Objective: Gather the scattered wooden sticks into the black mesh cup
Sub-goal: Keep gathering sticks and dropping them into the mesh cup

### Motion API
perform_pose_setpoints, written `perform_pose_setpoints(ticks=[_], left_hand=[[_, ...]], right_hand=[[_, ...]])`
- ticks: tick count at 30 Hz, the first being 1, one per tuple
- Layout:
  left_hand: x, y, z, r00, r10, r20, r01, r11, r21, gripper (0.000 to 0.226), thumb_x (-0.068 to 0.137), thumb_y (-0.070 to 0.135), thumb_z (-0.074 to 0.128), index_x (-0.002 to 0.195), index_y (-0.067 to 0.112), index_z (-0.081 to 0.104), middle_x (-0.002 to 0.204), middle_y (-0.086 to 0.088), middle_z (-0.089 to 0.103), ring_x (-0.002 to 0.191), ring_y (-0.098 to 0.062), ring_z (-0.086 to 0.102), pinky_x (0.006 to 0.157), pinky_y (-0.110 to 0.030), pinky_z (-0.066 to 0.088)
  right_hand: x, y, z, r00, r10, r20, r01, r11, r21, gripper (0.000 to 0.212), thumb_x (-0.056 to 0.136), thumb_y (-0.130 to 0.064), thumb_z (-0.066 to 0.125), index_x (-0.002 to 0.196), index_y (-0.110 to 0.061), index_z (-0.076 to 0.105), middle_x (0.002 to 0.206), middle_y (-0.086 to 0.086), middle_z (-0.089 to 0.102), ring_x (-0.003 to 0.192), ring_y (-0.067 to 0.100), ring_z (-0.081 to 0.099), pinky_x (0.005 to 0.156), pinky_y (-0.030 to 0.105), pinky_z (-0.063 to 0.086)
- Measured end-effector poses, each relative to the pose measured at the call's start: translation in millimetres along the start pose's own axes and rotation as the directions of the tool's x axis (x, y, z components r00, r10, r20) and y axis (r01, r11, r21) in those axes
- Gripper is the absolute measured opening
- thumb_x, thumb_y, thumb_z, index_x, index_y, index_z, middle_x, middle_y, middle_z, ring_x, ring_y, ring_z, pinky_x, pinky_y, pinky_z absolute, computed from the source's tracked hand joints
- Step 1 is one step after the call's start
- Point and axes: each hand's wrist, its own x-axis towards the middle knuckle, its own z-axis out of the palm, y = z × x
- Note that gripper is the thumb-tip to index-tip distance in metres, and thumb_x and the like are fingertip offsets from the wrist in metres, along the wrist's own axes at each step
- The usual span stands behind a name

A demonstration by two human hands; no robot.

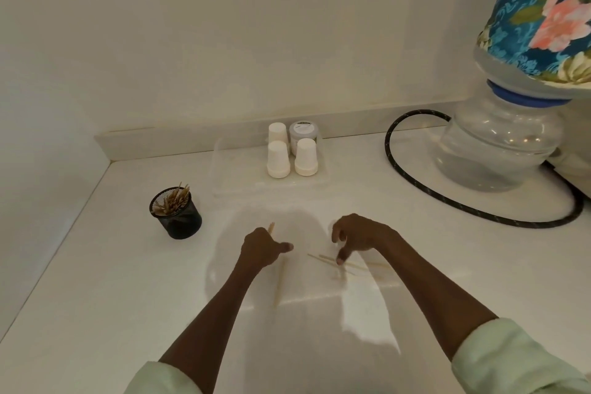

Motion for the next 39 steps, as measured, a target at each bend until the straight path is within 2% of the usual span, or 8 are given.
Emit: perform_pose_setpoints(ticks=[6,11,15,20,27,33,36,39], left_hand=[[-15,-8,10,0.998,0.058,0.002,-0.056,0.954,0.294,0.073,0.051,0.055,0.090,0.095,0.012,0.050,0.104,-0.008,0.065,0.096,-0.025,0.064,0.073,-0.031,0.049],[-22,-7,23,0.996,0.053,-0.075,-0.030,0.959,0.281,0.051,0.065,0.031,0.087,0.098,0.009,0.056,0.106,-0.010,0.067,0.099,-0.028,0.066,0.078,-0.033,0.052],[-27,-8,27,0.983,0.081,-0.163,-0.041,0.972,0.231,0.020,0.080,0.015,0.068,0.083,0.014,0.048,0.103,-0.010,0.067,0.094,-0.027,0.066,0.066,-0.028,0.045],[-34,-11,31,0.982,0.125,-0.140,-0.088,0.966,0.244,0.024,0.080,0.025,0.067,0.091,0.008,0.054,0.097,-0.008,0.064,0.078,-0.023,0.059,0.062,-0.027,0.041],[-41,-9,38,0.970,0.202,-0.136,-0.131,0.905,0.405,0.021,0.081,0.021,0.058,0.096,0.007,0.062,0.097,-0.008,0.064,0.088,-0.027,0.064,0.064,-0.027,0.041],[-42,-8,39,0.978,0.159,-0.136,-0.094,0.915,0.393,0.021,0.081,0.017,0.051,0.094,0.007,0.063,0.097,-0.008,0.066,0.091,-0.029,0.064,0.068,-0.028,0.042],[-33,-17,39,0.979,0.161,-0.125,-0.105,0.925,0.366,0.020,0.086,0.022,0.048,0.092,0.006,0.058,0.097,-0.011,0.064,0.091,-0.030,0.063,0.070,-0.030,0.045],[-23,-21,38,0.952,0.289,-0.102,-0.204,0.846,0.492,0.023,0.098,0.019,0.039,0.105,0.004,0.055,0.104,-0.015,0.058,0.094,-0.031,0.062,0.077,-0.035,0.051]], right_hand=[[-14,10,24,0.998,0.059,0.010,-0.056,0.976,-0.210,0.080,0.057,-0.042,0.090,0.124,-0.017,0.054,0.124,0.001,0.050,0.113,0.023,0.055,0.087,0.034,0.046],[-9,4,36,0.990,0.057,-0.129,-0.056,0.998,0.014,0.040,0.064,-0.020,0.088,0.099,-0.009,0.072,0.104,0.007,0.069,0.085,0.023,0.064,0.066,0.025,0.043],[-6,-2,38,0.978,0.036,-0.207,-0.031,0.999,0.028,0.019,0.071,-0.012,0.081,0.089,-0.006,0.076,0.095,0.014,0.073,0.085,0.030,0.070,0.070,0.030,0.052],[-6,-7,41,0.972,0.052,-0.228,-0.056,0.998,-0.011,0.013,0.074,-0.012,0.073,0.083,-0.008,0.066,0.101,0.015,0.069,0.087,0.033,0.069,0.070,0.033,0.053],[-4,-9,52,0.957,-0.036,-0.286,-0.016,0.984,-0.177,0.035,0.078,-0.020,0.071,0.105,-0.003,0.058,0.113,0.017,0.060,0.096,0.035,0.063,0.066,0.030,0.035],[-1,2,35,0.958,0.141,-0.249,-0.110,0.984,0.137,0.028,0.073,-0.024,0.070,0.062,-0.013,0.047,0.072,0.006,0.060,0.071,0.023,0.058,0.051,0.021,0.036],[-7,15,21,0.940,0.167,-0.299,-0.082,0.957,0.278,0.020,0.067,-0.018,0.069,0.049,-0.017,0.060,0.051,-0.005,0.060,0.052,0.009,0.057,0.041,0.011,0.033],[-14,26,16,0.950,0.138,-0.280,-0.063,0.963,0.262,0.010,0.074,-0.009,0.064,0.068,-0.017,0.067,0.080,0.003,0.071,0.076,0.016,0.064,0.061,0.017,0.041]])
